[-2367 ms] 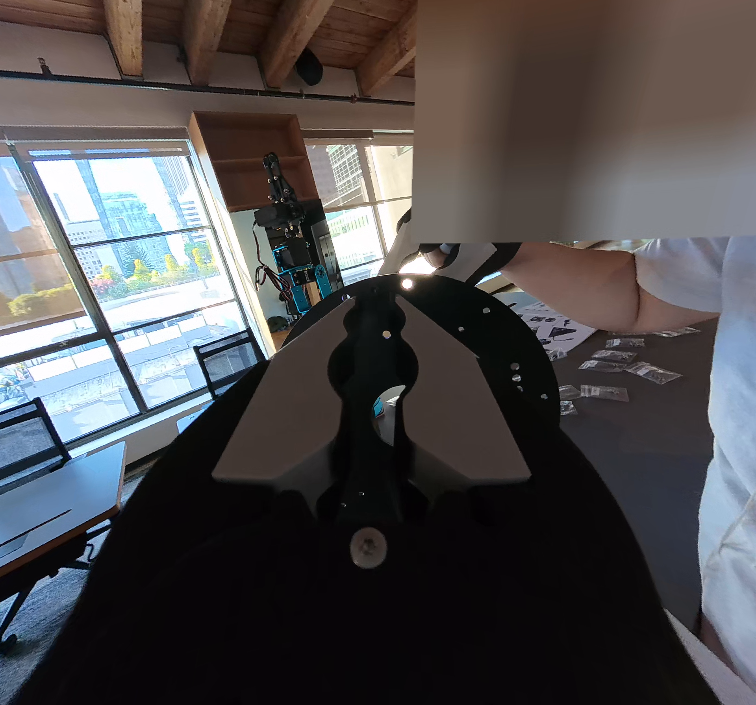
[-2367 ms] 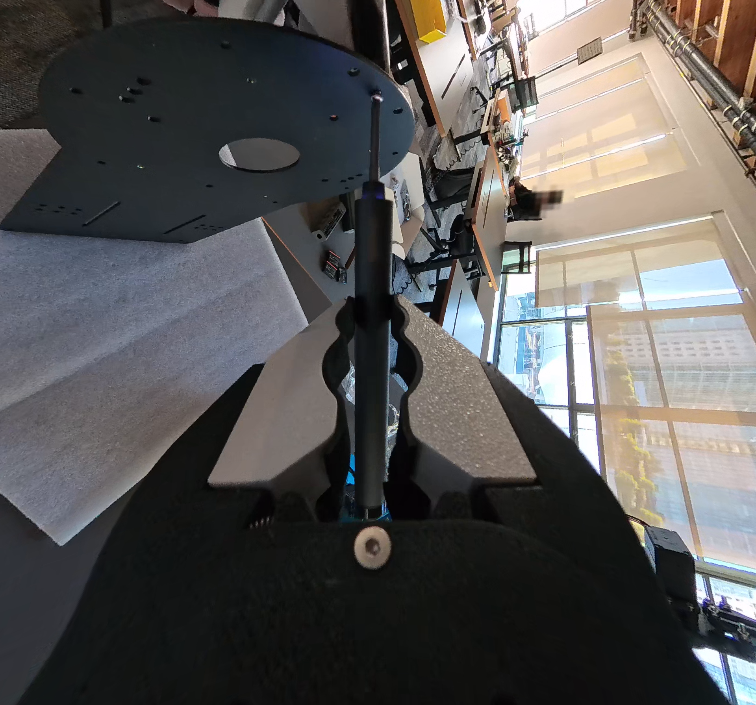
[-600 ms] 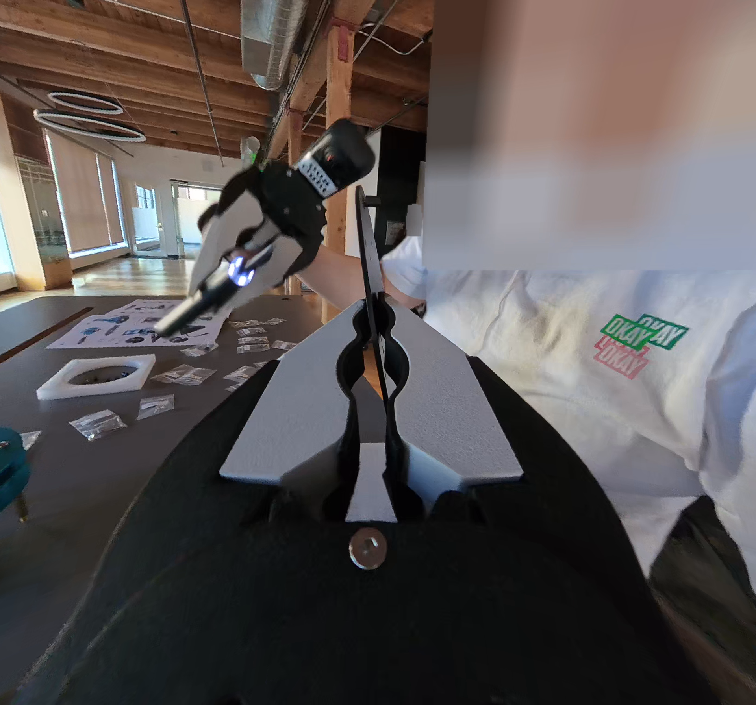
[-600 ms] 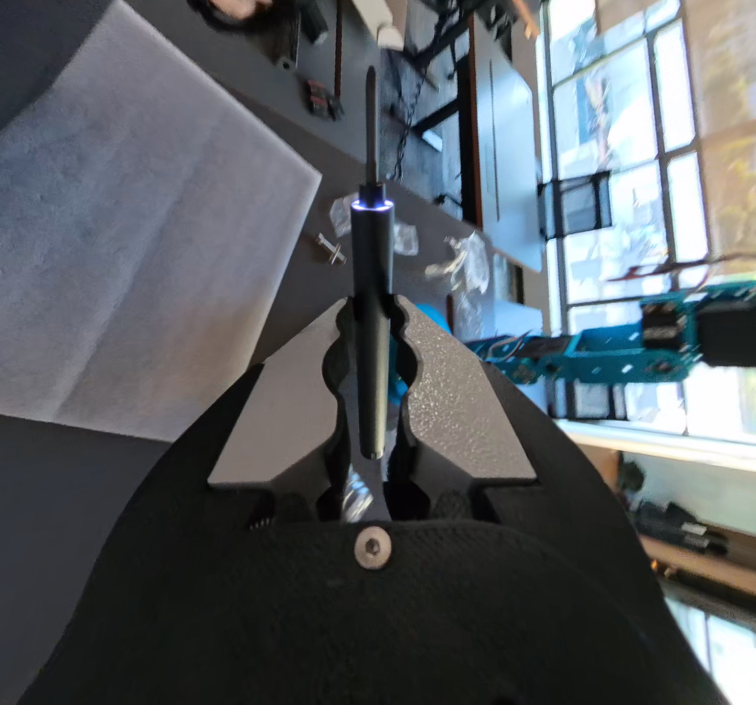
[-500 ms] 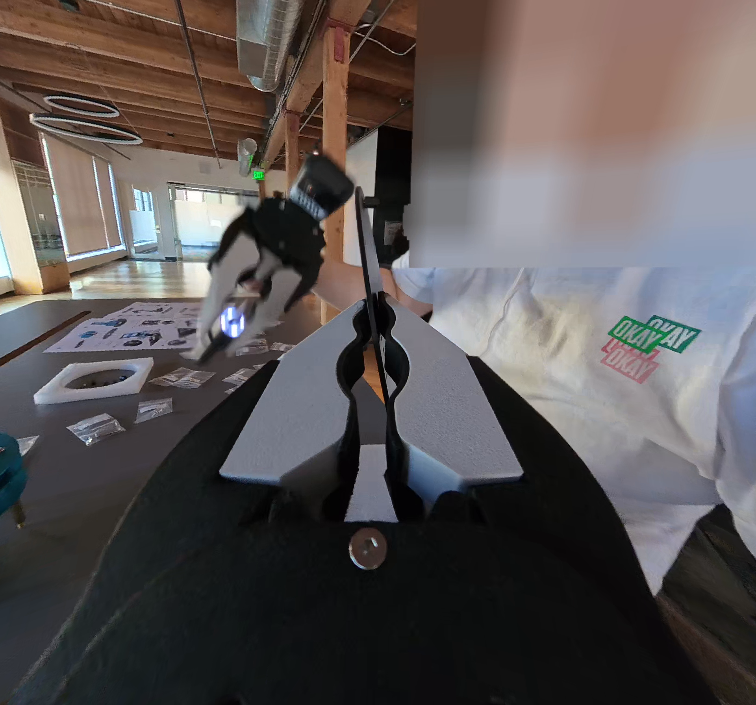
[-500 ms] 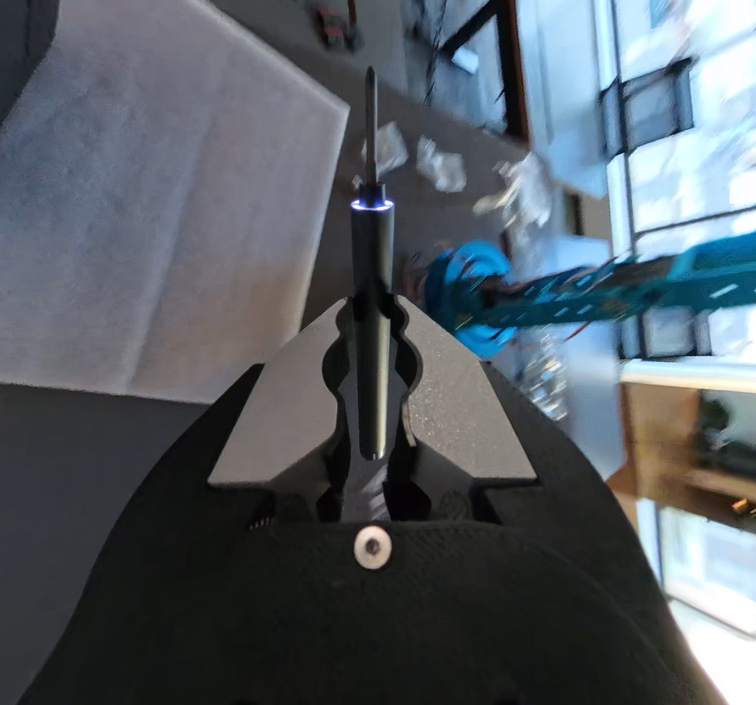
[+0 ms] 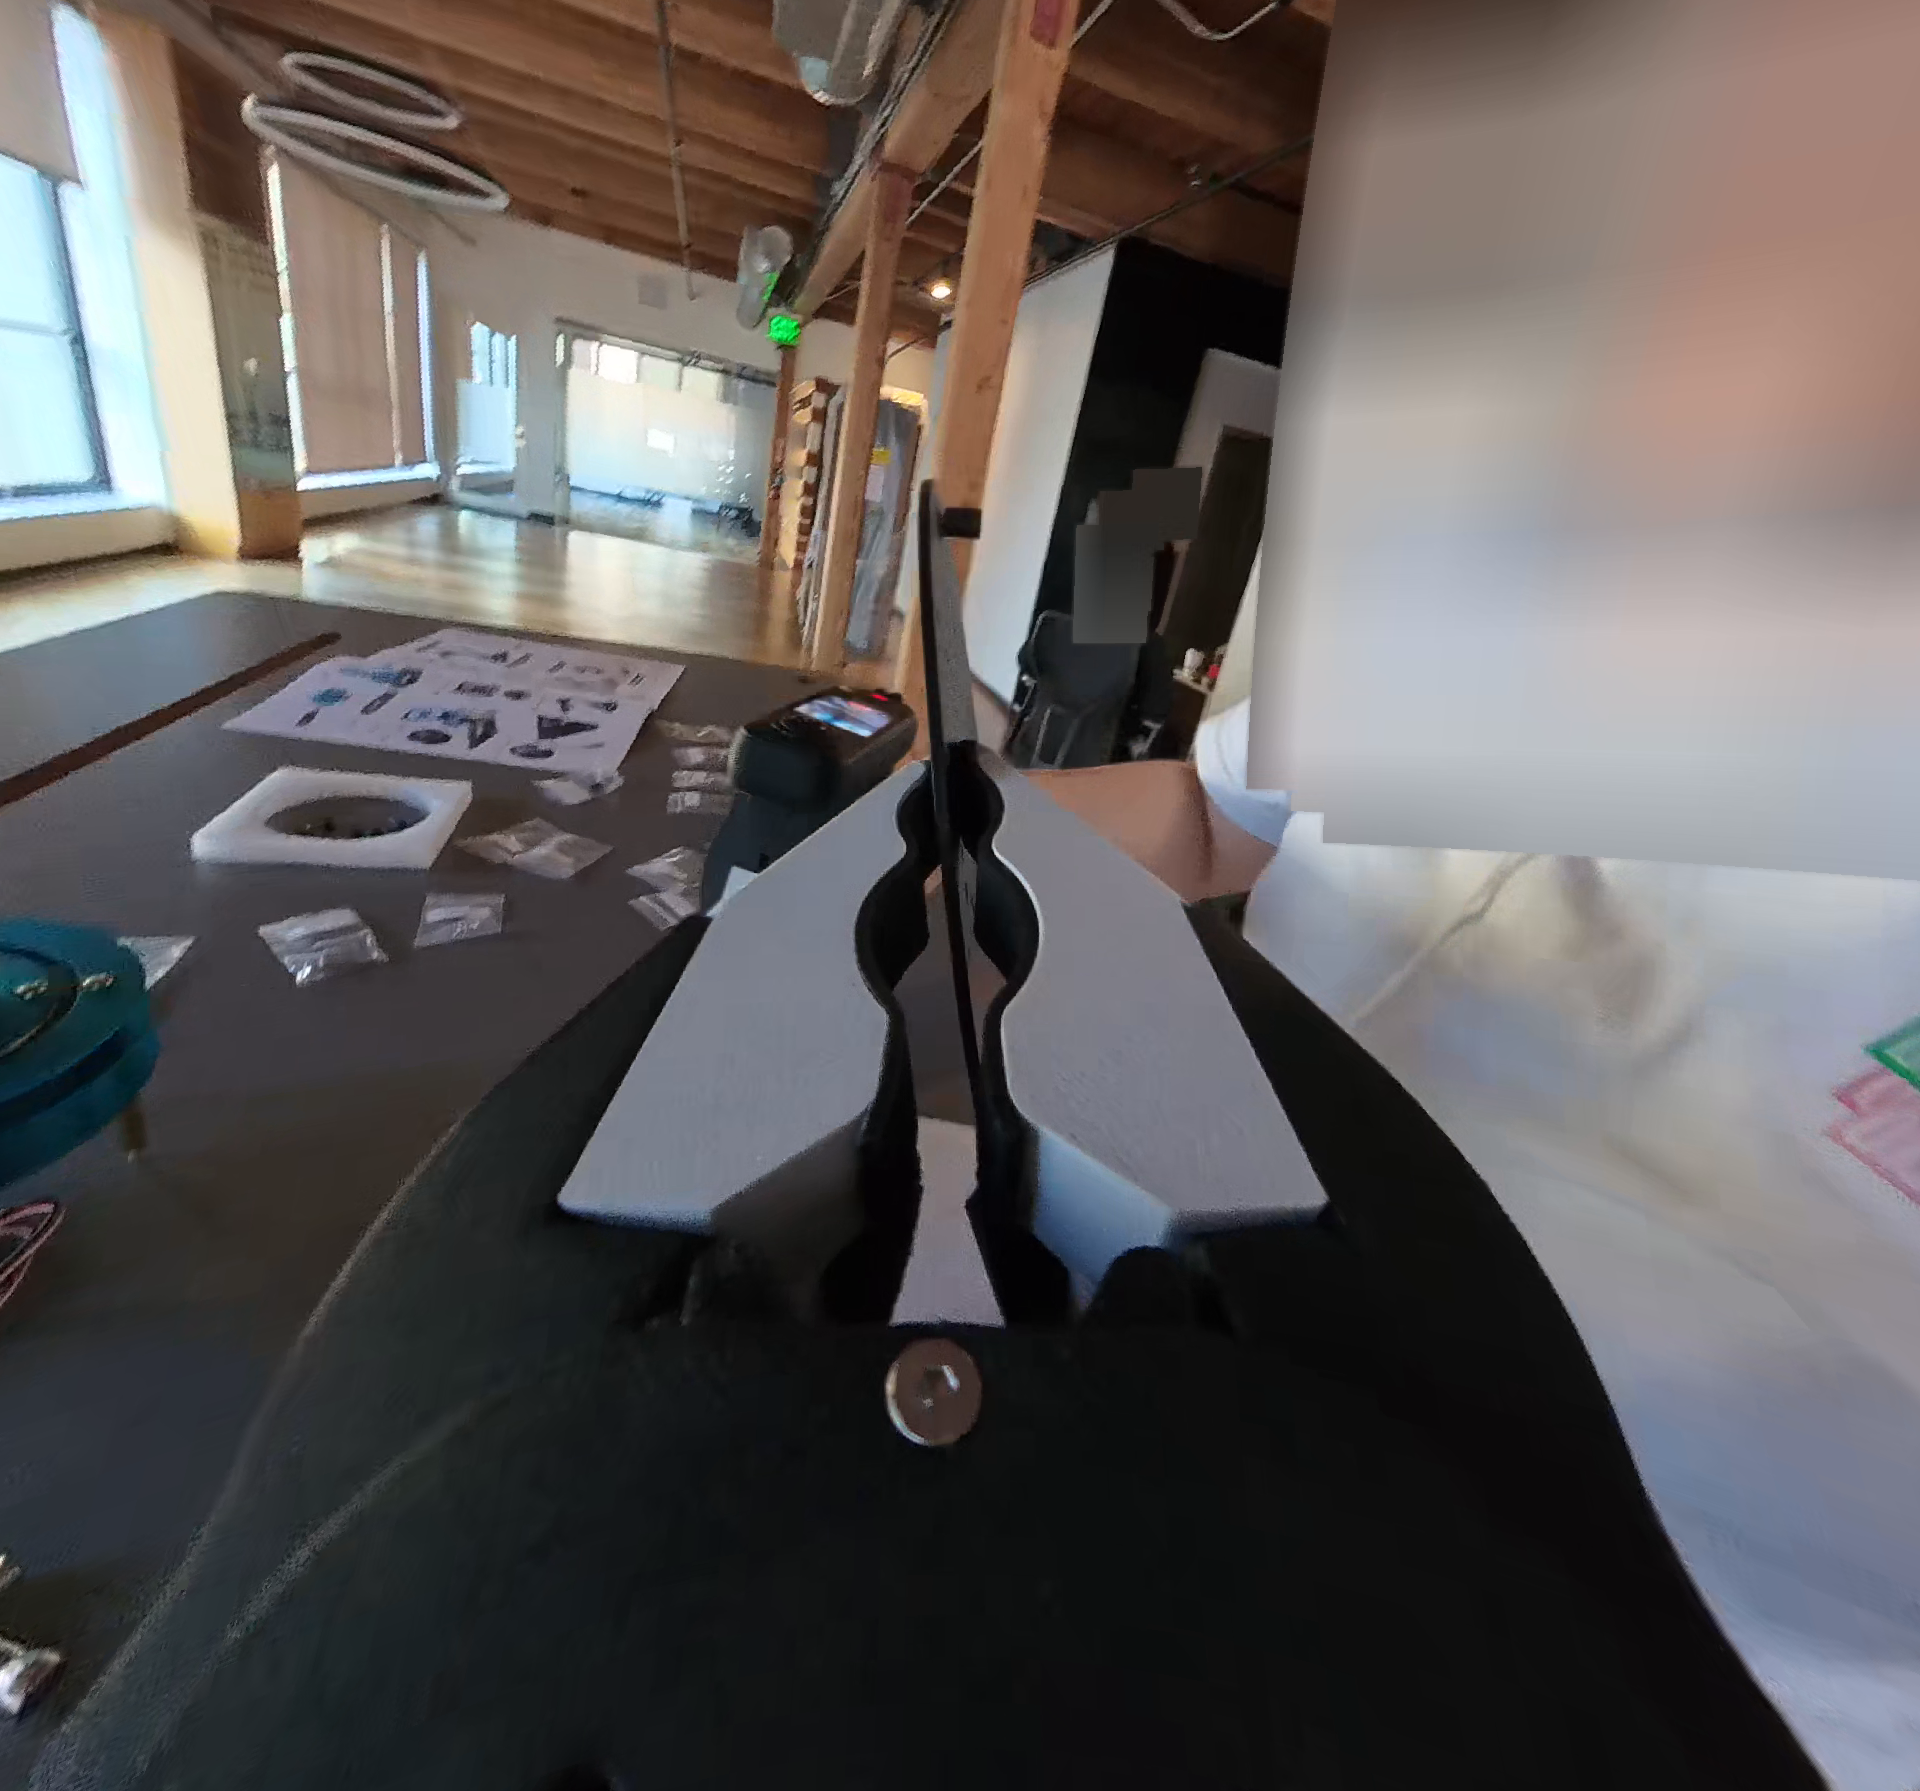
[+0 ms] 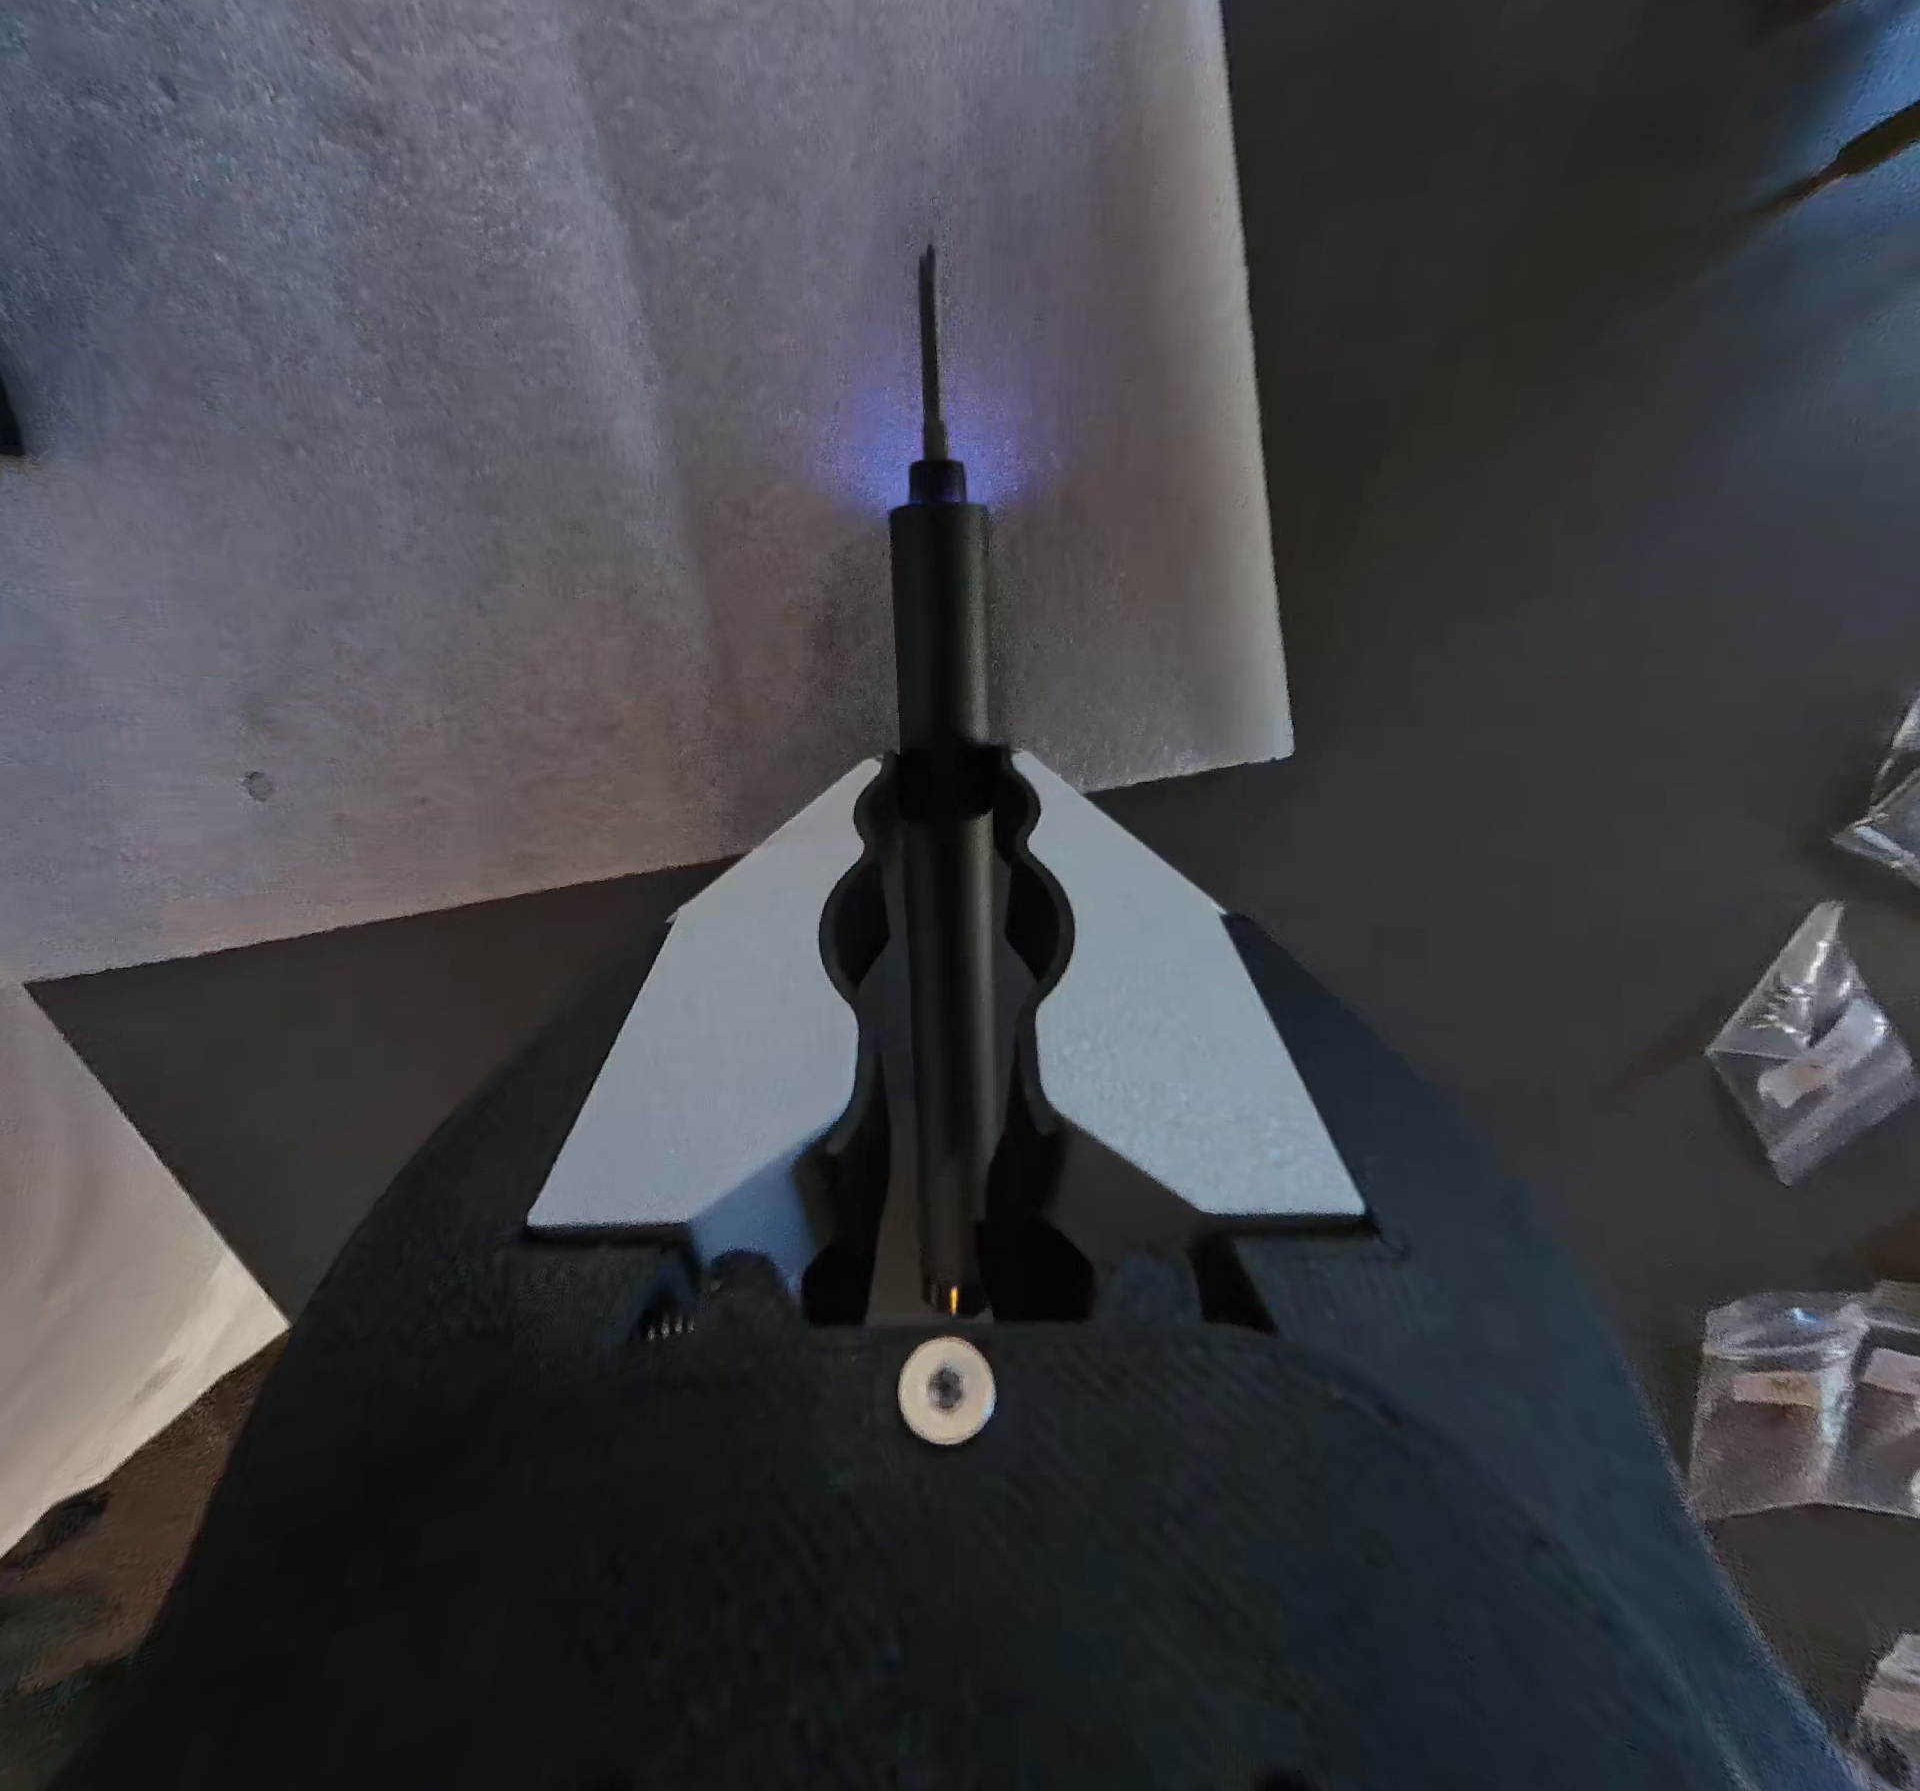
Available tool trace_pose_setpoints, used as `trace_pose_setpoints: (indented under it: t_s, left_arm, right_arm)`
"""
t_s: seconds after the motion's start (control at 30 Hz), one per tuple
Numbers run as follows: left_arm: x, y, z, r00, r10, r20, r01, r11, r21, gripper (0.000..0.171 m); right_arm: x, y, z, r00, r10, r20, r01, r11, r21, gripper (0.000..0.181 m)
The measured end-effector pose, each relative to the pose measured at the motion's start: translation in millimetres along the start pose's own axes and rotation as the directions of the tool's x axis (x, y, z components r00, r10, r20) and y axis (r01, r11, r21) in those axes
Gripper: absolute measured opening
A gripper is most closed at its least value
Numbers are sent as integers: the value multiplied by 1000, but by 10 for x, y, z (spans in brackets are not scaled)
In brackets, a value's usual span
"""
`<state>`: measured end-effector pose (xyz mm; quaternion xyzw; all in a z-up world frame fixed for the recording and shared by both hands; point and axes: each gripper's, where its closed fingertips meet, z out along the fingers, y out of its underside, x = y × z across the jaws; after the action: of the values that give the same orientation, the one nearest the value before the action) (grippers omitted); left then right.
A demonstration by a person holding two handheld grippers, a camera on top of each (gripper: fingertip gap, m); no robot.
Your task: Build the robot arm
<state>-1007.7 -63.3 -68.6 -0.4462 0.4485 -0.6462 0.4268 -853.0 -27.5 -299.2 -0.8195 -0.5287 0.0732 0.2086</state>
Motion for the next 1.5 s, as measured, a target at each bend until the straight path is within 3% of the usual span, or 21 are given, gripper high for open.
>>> trace_pose_setpoints:
  t_s: [0.23, 0.37, 0.47, 0.57, 0.67, 0.73, 0.8, 1.0, 1.23, 1.3, 1.4, 1.5]
  left_arm:
    - [-149, -15, 185, 982, -125, 140, 136, 988, -71, 0]
    - [-153, -12, 237, 979, -124, 162, 141, 985, -97, 0]
    - [-122, -12, 255, 980, -94, 177, 117, 986, -121, 0]
    - [-112, -10, 266, 977, -70, 204, 100, 985, -141, 0]
    - [-140, -4, 263, 970, -87, 228, 121, 983, -141, 0]
    - [-191, 4, 242, 964, -96, 247, 132, 982, -134, 0]
    - [-250, 13, 205, 959, -106, 264, 142, 982, -124, 0]
    - [-346, 26, 110, 951, -153, 267, 176, 982, -64, 0]
    - [-238, -13, 125, 955, -112, 273, 146, 984, -104, 0]
    - [-117, -94, 167, 961, -85, 263, 118, 986, -115, 0]
    - [142, -262, 236, 955, 133, 266, -74, 973, -220, 0]
    - [338, -344, 244, 859, 440, 262, -331, 867, -372, 0]
  right_arm:
    - [20, 26, -9, 989, 133, 60, -138, 986, 91, 16]
    - [56, -69, -175, 976, 180, 118, -203, 955, 218, 33]
    - [15, -328, -586, 977, 131, 166, -187, 902, 389, 51]
    - [-193, -752, -1240, 972, -16, 235, -134, 784, 607, 77]
    - [-316, -1028, -1616, 950, -100, 296, -145, 698, 702, 85]
    - [-289, -1134, -1570, 936, -100, 339, -177, 698, 694, 81]
    - [-243, -1184, -1419, 920, -89, 382, -208, 714, 669, 65]
    - [-248, -1347, -1500, 829, -161, 536, -348, 601, 720, 0]
    - [-353, -1396, -1553, 817, -208, 538, -287, 662, 693, 0]
    - [-406, -1420, -1670, 848, -238, 473, -212, 666, 715, 0]
    - [-483, -1498, -1916, 900, -353, 255, 24, 625, 780, 0]
    - [-547, -1587, -2046, 884, -466, 48, 250, 555, 793, 0]
